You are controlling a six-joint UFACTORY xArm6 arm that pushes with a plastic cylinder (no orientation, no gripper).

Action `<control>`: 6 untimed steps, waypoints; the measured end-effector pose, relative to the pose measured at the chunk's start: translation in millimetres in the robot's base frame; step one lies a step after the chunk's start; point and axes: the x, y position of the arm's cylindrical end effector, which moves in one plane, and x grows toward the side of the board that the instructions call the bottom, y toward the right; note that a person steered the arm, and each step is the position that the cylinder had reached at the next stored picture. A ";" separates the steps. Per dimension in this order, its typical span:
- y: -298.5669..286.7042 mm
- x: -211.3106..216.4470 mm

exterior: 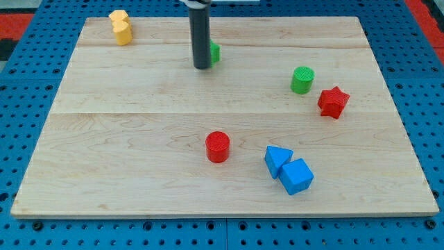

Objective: Move green star towards yellow heart and yellow hexagon

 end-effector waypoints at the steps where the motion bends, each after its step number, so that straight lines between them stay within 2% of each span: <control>1: 29.1 -0.2; 2: 87.3 -0.2; 3: 80.4 -14.9; 5: 4.4 -49.4; 6: -10.0 -53.3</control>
